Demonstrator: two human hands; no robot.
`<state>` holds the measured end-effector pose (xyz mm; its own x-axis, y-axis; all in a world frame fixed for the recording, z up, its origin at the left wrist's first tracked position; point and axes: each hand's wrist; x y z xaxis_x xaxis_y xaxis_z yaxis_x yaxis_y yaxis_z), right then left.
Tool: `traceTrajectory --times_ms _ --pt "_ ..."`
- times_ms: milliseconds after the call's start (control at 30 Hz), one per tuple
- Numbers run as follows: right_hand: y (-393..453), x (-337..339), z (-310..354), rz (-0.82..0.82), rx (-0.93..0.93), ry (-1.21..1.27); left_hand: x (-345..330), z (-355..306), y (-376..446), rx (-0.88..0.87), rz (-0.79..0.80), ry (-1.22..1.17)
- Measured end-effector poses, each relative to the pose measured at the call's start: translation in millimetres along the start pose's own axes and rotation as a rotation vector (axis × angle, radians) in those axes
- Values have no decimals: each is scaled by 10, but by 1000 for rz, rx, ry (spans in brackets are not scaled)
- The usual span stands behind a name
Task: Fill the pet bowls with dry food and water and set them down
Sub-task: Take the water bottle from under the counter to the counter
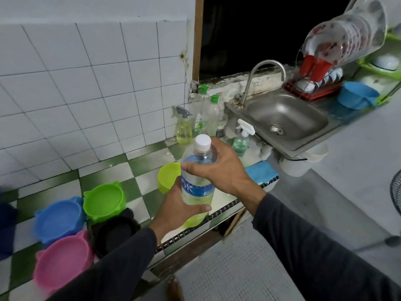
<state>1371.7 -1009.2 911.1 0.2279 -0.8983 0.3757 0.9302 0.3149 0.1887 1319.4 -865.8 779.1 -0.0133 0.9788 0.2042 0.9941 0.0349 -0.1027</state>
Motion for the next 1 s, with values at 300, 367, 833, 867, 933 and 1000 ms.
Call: traceTrajectory --times_ms 300,367,833,867,933,1000 --pt "489 82 -295 -20 -37 -10 -18 84 662 37 68 12" --pt "577 77 -377 -33 -44 -8 -7 109 777 42 79 14" --pt "979 174 -872 -58 -66 0 -104 230 1369 105 138 25" --pt "1001 180 -915 -53 -68 0 -116 252 1403 112 134 26" --pt "1038 186 -994 -51 -76 11 -152 300 1460 125 122 23" --pt "1075 194 -1061 -52 -80 21 -193 344 1512 142 112 12"
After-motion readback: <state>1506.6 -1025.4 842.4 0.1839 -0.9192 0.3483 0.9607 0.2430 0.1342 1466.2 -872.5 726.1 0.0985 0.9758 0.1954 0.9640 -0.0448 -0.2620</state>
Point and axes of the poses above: each hand's wrist, its own y-axis towards the middle knuckle, its own x-axis out of the back of the hand, z = x × y, and after that the axes turned 4 degrees about x, right-handed
